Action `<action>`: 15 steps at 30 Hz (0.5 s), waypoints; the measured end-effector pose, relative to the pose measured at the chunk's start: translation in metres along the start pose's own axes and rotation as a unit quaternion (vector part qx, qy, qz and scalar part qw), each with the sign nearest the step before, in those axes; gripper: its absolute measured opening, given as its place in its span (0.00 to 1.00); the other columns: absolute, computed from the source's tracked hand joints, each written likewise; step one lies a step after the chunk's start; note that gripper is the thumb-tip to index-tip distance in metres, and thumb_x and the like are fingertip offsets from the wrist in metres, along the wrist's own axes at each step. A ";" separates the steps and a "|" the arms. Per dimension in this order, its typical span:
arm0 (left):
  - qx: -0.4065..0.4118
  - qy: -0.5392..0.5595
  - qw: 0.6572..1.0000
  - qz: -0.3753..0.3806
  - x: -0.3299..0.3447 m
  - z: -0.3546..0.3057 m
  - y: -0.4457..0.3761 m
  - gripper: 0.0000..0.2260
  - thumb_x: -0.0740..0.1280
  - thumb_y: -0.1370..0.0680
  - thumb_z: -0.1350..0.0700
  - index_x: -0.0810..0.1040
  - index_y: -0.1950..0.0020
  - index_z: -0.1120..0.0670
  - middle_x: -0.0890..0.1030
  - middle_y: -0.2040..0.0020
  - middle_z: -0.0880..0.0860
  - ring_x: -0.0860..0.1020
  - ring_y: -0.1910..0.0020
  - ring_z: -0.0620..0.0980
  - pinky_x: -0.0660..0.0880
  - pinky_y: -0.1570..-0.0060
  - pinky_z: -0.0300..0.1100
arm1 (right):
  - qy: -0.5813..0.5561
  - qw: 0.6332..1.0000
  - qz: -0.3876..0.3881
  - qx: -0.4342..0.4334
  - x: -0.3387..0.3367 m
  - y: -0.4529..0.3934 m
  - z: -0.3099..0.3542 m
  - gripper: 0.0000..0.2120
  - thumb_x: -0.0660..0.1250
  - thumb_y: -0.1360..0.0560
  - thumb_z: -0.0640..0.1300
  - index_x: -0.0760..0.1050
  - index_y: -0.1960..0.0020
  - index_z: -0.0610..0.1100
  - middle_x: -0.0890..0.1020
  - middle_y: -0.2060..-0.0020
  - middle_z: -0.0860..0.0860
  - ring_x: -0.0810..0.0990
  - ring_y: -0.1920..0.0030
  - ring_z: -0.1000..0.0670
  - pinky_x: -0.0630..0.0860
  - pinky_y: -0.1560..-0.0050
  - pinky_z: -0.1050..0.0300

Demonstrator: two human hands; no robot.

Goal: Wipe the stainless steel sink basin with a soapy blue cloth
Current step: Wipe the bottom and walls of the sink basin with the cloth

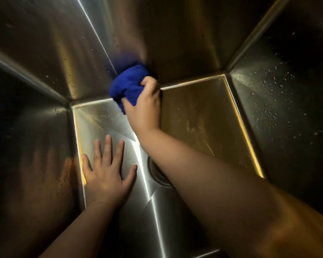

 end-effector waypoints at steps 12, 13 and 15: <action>0.011 0.033 0.998 -0.053 -0.018 -0.008 0.002 0.32 0.46 0.31 0.51 0.75 0.41 0.72 0.72 0.38 0.73 0.68 0.37 0.76 0.57 0.39 0.73 | 0.294 0.862 0.289 -0.296 0.134 0.052 0.059 0.37 0.68 0.31 0.54 0.55 0.26 0.56 0.65 0.35 0.48 0.65 0.36 0.46 0.64 0.38 0.47; 0.009 0.026 0.999 -0.036 -0.015 -0.006 0.001 0.32 0.46 0.30 0.50 0.74 0.39 0.70 0.72 0.36 0.71 0.66 0.34 0.74 0.56 0.37 0.72 | 0.308 0.856 0.284 -0.303 0.133 0.052 0.058 0.35 0.67 0.30 0.53 0.56 0.27 0.57 0.65 0.35 0.49 0.65 0.36 0.46 0.65 0.40 0.47; 0.006 -0.015 1.000 -0.004 -0.005 -0.003 -0.002 0.32 0.49 0.28 0.43 0.73 0.34 0.61 0.69 0.30 0.64 0.59 0.27 0.66 0.54 0.33 0.68 | 0.335 0.841 0.265 -0.332 0.124 0.049 0.060 0.32 0.65 0.28 0.53 0.56 0.28 0.59 0.67 0.36 0.49 0.67 0.37 0.46 0.67 0.44 0.48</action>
Point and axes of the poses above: each hand's wrist, its own y-axis away from the middle knuckle, its own x-axis out of the palm, z = x × y, the point moved 10 cm from there along -y, towards the middle knuckle
